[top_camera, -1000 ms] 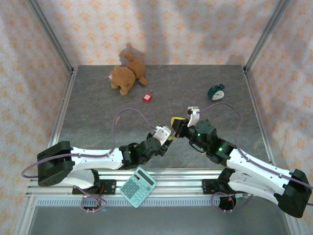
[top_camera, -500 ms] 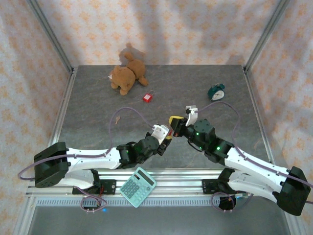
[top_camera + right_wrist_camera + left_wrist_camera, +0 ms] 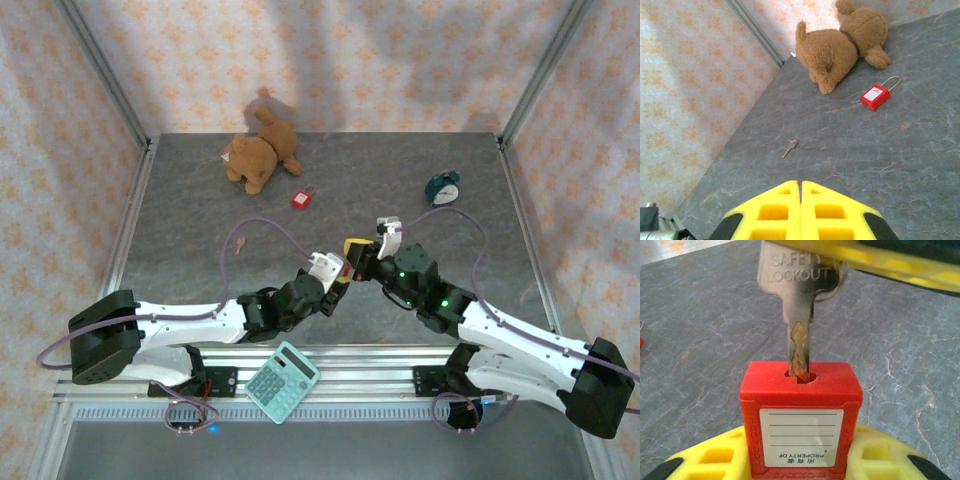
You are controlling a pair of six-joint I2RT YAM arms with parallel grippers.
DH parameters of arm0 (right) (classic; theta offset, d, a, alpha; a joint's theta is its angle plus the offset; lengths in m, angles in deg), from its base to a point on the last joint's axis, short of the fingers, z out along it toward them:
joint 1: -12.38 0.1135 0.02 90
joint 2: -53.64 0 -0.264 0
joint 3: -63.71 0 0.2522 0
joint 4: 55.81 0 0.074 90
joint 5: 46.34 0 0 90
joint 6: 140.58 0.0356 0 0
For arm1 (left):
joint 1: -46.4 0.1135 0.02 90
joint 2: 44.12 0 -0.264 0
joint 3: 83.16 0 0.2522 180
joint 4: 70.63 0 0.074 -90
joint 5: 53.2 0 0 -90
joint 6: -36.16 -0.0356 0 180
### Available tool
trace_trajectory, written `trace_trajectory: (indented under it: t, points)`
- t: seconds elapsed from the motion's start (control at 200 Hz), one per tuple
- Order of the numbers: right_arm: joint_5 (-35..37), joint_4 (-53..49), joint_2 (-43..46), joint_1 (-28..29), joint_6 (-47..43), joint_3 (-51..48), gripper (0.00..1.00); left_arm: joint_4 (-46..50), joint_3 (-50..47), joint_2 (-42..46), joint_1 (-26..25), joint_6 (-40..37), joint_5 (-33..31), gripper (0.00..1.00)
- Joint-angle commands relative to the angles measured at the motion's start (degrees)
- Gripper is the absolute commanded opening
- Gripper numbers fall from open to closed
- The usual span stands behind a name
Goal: Unlock with the key
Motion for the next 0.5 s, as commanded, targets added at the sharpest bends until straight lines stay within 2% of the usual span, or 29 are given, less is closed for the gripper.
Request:
trace_trajectory:
  t: [0.0,0.495]
  points:
    - [-7.32,-8.14,-0.75,2.35,-1.18,-3.10,0.00,-12.51,3.67,4.10,1.84,2.18,-1.96,0.32]
    - [-7.84,-10.61,-3.08,2.36,-1.66,-1.03,0.00,-14.56,2.79,4.79,2.06,-0.84,4.08,0.31]
